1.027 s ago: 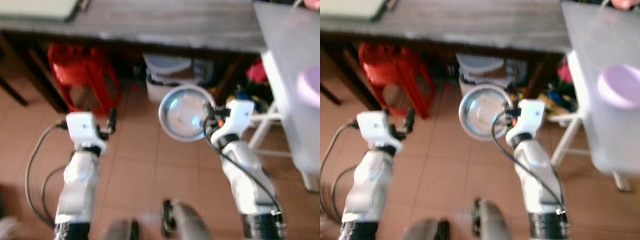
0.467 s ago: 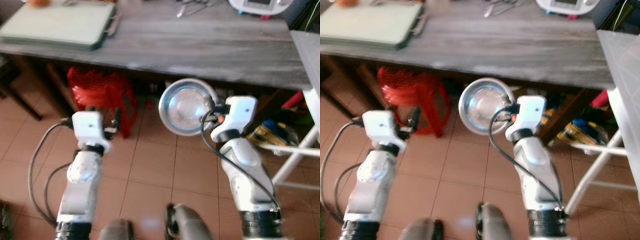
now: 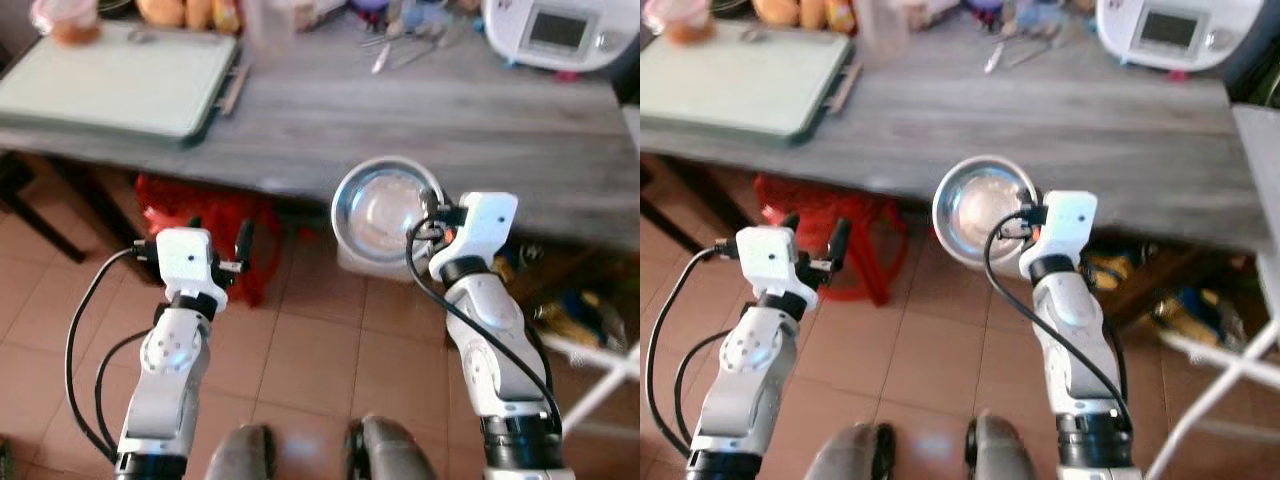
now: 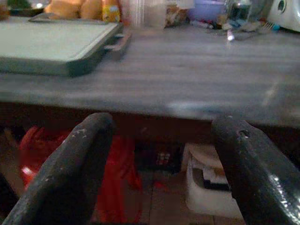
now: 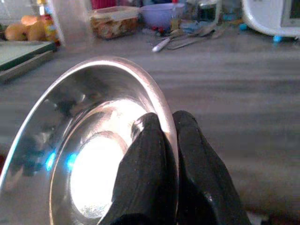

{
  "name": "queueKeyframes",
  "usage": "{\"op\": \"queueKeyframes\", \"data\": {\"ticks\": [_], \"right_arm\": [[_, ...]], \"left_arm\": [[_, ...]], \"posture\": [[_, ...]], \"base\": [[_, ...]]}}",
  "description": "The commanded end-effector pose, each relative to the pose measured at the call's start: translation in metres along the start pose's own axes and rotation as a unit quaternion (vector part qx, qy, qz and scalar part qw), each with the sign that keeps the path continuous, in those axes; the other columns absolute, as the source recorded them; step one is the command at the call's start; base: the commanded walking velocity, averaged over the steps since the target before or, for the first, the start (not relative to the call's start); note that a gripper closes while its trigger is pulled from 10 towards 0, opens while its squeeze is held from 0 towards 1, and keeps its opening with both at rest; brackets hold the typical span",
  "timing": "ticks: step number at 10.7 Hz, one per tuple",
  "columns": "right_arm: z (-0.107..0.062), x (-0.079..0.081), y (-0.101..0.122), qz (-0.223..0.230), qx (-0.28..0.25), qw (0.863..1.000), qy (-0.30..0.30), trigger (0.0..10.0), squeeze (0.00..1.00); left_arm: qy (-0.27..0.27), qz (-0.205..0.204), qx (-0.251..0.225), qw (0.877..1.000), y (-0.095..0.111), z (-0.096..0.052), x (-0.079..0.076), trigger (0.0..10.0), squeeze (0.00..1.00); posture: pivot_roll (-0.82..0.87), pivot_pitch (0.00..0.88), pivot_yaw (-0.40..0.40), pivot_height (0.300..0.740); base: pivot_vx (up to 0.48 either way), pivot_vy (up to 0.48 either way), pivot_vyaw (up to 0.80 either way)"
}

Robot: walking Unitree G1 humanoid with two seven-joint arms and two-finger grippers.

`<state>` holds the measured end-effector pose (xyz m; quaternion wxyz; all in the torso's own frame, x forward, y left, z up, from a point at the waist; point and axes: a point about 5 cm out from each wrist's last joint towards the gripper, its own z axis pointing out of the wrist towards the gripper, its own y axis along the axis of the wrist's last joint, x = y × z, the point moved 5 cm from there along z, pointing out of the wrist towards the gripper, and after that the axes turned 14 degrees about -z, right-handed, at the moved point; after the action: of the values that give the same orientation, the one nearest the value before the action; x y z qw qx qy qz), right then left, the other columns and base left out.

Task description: Setting the table

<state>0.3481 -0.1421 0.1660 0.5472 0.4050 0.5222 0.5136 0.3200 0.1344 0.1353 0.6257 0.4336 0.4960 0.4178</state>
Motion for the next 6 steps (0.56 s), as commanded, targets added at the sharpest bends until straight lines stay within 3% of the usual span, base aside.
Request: {"op": "queueKeyframes", "data": {"ticks": [1, 3, 4, 5, 6], "right_arm": [[0.000, -0.017, 0.000, -0.009, -0.002, 1.000, -0.027, 10.0, 0.00], [0.004, -0.026, 0.002, -0.018, -0.006, 0.999, -0.046, 10.0, 0.00], [0.005, -0.039, -0.004, -0.018, 0.006, 0.997, -0.077, 10.0, 0.00], [0.009, -0.054, -0.013, 0.014, 0.029, 0.993, -0.112, 10.0, 0.00], [0.016, -0.057, -0.014, 0.038, 0.036, 0.991, -0.120, 10.0, 0.00]], "left_arm": [[-0.012, -0.009, 0.001, 1.000, -0.001, 0.000, -0.009, 10.0, 0.00], [-0.010, -0.015, 0.000, 1.000, 0.000, -0.001, -0.007, 10.0, 0.00], [-0.010, -0.013, 0.001, 1.000, 0.000, -0.004, -0.005, 10.0, 0.00], [-0.007, -0.013, 0.004, 1.000, -0.001, -0.008, -0.002, 10.0, 0.00], [-0.006, -0.011, 0.008, 1.000, -0.001, -0.009, -0.001, 10.0, 0.00]], "posture": [[-0.02, 0.189, -0.020, 0.740], [-0.02, 0.191, -0.017, 0.740], [-0.01, 0.190, -0.014, 0.740], [-0.01, 0.191, -0.009, 0.740], [-0.01, 0.196, -0.004, 0.740]], "base": [[0.439, 0.000, 0.00], [0.000, 0.000, 0.00], [0.000, 0.000, 0.00], [0.000, 0.000, 0.00], [0.000, 0.000, 0.00]]}}
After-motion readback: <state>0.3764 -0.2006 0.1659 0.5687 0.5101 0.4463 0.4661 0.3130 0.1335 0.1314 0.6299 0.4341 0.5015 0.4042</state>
